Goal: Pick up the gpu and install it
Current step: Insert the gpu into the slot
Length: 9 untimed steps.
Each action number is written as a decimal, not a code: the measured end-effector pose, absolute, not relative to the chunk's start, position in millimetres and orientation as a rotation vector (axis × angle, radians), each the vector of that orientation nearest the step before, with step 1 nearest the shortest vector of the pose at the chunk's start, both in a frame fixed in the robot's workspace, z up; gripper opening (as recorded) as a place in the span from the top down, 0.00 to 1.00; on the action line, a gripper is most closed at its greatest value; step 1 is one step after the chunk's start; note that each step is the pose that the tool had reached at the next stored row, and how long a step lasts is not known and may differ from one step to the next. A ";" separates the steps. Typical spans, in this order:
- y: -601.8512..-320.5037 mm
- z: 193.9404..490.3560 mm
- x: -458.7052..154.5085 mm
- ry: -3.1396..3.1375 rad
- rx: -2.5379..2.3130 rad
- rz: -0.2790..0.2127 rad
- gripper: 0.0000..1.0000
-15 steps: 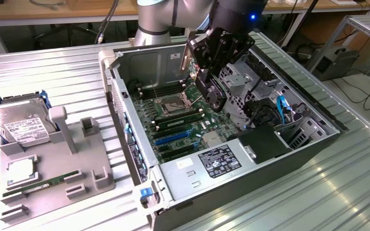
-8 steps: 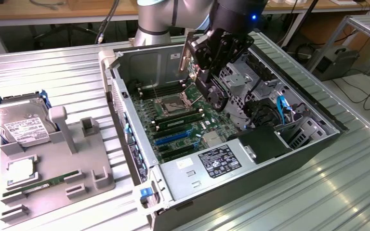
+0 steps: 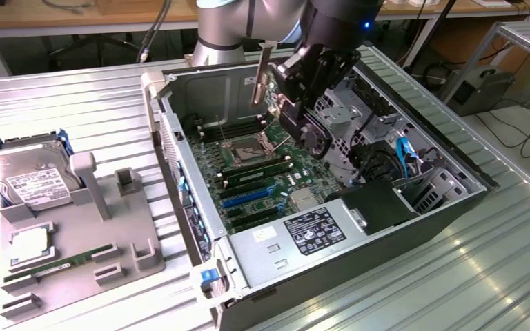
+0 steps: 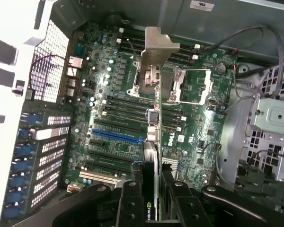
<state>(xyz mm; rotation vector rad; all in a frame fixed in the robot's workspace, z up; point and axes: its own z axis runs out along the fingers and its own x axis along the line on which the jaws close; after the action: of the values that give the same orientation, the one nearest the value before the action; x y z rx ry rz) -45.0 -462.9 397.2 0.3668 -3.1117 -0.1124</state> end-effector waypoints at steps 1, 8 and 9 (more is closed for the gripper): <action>-462.9 397.0 -45.0 -3.109 0.397 -0.112 0.74; -462.9 395.1 -45.0 -3.075 0.605 -0.113 0.74; -462.9 394.6 -45.0 -3.067 0.642 -0.114 0.74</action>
<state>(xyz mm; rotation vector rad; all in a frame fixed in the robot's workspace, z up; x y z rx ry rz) -45.0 -462.9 394.6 0.6422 -3.0666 -0.1144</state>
